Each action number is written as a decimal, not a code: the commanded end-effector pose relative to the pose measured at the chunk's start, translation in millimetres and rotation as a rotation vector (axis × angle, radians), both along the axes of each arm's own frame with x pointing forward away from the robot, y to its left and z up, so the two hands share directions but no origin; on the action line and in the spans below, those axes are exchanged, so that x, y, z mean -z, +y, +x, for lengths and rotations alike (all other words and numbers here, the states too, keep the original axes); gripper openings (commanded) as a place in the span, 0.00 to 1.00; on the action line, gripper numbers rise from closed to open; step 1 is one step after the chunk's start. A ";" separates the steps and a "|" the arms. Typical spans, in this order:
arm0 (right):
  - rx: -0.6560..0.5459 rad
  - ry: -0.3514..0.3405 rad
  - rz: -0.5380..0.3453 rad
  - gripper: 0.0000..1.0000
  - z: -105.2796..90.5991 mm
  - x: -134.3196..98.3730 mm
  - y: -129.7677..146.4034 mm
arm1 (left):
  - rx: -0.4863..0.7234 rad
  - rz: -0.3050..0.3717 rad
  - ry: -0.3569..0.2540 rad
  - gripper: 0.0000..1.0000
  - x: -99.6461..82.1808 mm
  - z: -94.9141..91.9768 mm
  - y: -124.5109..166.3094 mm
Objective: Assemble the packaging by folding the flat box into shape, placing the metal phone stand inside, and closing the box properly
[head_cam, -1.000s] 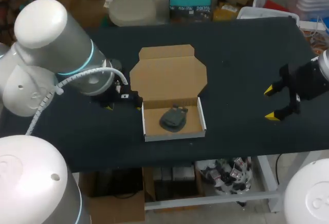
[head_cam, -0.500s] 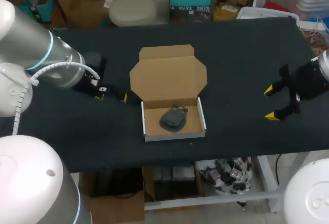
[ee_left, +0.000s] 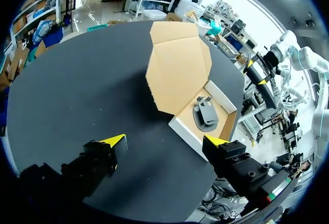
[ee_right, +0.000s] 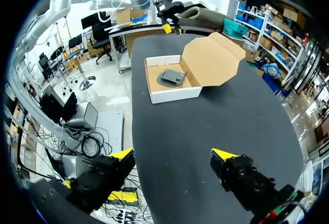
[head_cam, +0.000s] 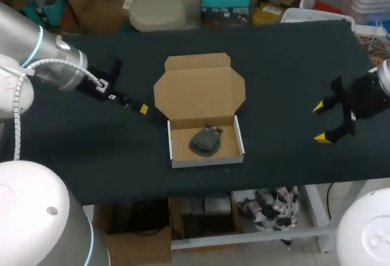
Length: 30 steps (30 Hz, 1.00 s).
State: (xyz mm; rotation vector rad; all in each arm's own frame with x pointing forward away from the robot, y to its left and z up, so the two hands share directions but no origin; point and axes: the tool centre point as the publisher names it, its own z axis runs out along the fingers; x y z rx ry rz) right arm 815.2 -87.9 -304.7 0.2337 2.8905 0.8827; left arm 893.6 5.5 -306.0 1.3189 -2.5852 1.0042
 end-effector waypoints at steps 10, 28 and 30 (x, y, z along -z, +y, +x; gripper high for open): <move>-0.002 0.002 0.002 1.00 0.1 -0.7 -0.7 | 0.015 -0.013 0.015 1.00 0.7 3.9 0.2; -0.002 0.002 0.002 1.00 0.1 -0.7 -0.7 | 0.148 -0.123 -0.123 1.00 15.6 25.7 9.7; -0.002 0.002 0.002 1.00 0.1 -0.7 -0.7 | 0.154 -0.134 -0.133 1.00 17.0 30.2 8.3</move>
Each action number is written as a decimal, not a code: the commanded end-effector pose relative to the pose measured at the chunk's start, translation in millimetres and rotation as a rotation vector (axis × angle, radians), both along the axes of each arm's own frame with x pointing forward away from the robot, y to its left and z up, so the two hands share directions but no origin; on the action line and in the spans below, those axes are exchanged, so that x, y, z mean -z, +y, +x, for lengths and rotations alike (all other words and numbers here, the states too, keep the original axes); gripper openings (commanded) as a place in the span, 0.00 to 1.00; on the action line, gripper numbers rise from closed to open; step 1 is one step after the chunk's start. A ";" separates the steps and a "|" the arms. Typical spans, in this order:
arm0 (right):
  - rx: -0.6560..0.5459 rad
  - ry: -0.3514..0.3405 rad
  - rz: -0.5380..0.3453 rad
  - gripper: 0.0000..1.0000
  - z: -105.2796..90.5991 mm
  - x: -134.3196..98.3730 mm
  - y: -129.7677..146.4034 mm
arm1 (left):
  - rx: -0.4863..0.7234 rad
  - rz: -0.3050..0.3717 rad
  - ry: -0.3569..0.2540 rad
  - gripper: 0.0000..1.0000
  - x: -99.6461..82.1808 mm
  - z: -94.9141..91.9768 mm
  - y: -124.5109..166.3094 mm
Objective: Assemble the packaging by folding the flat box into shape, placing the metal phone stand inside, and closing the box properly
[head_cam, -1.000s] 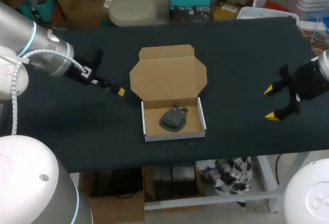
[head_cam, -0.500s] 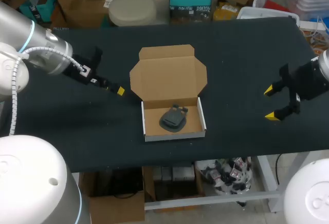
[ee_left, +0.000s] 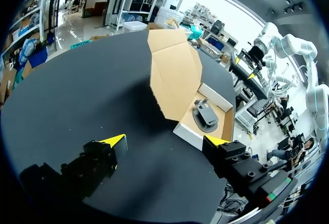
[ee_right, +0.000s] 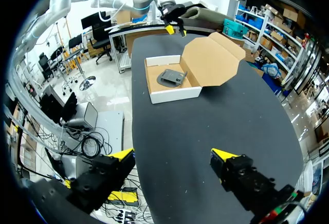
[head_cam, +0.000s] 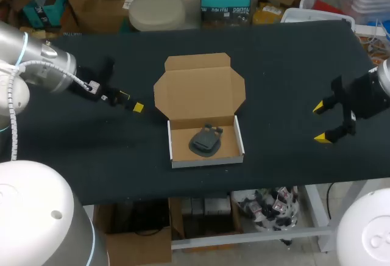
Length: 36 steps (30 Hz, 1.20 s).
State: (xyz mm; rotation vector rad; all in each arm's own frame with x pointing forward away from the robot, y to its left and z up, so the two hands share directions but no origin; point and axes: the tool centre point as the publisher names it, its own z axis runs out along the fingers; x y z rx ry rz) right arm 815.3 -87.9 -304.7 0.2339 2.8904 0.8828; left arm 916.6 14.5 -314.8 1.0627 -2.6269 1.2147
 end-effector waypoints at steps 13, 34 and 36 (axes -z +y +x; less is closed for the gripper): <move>-0.040 -0.036 -0.031 1.00 9.5 -12.6 -4.6 | 0.079 -0.077 -0.075 1.00 14.6 34.3 -21.0; -0.193 -0.071 -0.185 1.00 63.8 -36.6 14.9 | 0.158 -0.137 -0.078 0.92 20.4 59.8 -49.4; -0.202 -0.074 -0.206 1.00 70.0 -37.4 17.6 | 0.170 -0.140 -0.076 0.89 21.9 61.2 -53.7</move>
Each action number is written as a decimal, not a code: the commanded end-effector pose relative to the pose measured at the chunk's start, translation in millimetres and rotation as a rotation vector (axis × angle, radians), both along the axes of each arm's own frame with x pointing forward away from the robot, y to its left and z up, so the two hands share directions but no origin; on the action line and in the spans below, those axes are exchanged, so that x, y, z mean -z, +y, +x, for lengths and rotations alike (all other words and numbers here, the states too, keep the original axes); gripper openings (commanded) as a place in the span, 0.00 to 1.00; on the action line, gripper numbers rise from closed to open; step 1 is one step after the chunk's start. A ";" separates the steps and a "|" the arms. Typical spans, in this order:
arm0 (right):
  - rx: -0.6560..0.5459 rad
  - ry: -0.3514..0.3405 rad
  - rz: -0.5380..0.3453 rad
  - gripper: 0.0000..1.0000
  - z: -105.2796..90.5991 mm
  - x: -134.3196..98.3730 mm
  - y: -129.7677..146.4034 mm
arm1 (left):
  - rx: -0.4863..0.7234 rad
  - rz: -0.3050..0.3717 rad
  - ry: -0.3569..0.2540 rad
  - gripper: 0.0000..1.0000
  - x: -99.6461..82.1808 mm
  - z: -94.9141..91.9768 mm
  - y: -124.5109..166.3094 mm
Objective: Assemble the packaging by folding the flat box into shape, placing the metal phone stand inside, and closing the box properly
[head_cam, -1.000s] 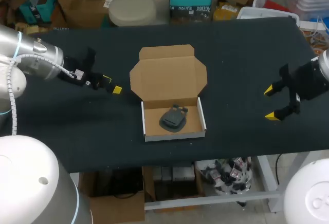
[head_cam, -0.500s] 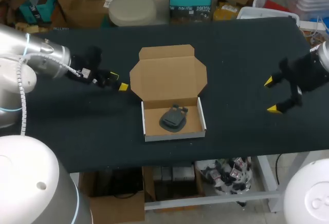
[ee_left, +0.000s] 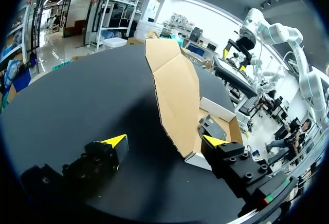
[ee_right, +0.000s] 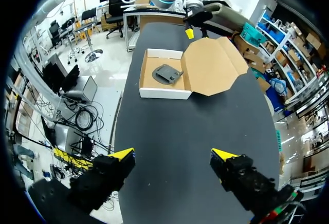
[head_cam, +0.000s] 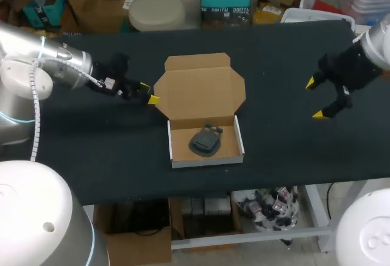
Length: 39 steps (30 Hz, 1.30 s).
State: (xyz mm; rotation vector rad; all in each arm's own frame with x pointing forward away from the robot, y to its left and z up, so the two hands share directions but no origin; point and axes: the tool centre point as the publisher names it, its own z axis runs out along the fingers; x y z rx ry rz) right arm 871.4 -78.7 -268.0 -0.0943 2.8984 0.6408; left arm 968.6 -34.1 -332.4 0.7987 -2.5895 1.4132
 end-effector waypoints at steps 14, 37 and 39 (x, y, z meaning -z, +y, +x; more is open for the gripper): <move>-0.022 0.020 -0.087 1.00 38.8 -6.2 25.4 | 0.066 -0.026 0.012 0.61 3.4 6.9 -26.7; -0.014 -0.020 -0.138 1.00 56.5 -18.4 38.1 | 0.115 -0.059 -0.004 0.36 -0.8 -13.5 -47.3; -0.016 -0.023 -0.139 1.00 56.6 -19.5 39.6 | 0.121 -0.062 -0.008 0.36 -1.3 -14.6 -48.0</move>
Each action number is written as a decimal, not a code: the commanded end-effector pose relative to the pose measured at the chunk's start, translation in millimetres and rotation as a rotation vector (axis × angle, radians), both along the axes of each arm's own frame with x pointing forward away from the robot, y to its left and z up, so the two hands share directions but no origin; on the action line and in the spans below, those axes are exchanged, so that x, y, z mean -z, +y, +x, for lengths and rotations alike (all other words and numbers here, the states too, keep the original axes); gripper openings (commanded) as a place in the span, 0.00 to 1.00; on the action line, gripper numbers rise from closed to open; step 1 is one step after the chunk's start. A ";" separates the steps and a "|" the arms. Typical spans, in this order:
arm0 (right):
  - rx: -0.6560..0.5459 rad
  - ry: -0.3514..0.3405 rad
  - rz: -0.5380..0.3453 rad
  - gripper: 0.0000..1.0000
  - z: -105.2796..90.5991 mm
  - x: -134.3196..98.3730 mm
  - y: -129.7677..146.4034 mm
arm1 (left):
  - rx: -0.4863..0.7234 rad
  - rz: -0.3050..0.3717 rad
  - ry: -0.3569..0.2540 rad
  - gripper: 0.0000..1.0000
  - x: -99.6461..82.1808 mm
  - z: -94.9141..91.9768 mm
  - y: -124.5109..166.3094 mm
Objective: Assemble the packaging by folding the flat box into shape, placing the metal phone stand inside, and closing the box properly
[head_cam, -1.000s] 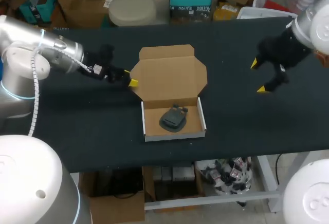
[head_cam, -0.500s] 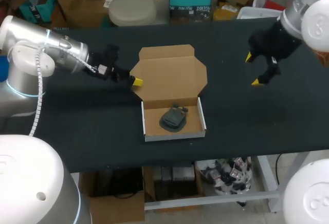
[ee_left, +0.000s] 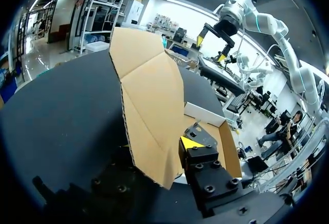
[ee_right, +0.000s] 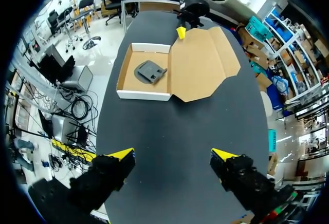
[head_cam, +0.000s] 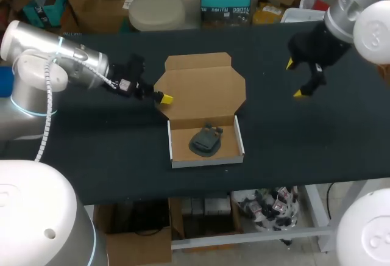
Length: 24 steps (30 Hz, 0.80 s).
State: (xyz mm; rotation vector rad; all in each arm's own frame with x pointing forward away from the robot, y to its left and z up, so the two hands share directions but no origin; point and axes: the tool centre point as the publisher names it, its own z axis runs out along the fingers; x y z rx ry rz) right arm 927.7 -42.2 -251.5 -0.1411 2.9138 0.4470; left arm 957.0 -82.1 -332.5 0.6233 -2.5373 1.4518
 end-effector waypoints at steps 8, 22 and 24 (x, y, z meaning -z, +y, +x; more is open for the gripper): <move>-0.007 -0.003 -0.008 1.00 0.1 -5.1 5.3 | 0.011 -0.009 -0.011 0.13 -1.7 -6.4 -2.0; -0.016 -0.012 -0.011 1.00 -0.7 -8.1 11.9 | 0.022 -0.032 -0.021 0.18 -4.9 -11.2 -6.5; -0.017 -0.013 -0.011 1.00 -0.8 -8.4 12.6 | 0.022 -0.037 -0.022 0.19 -5.8 -12.0 -7.5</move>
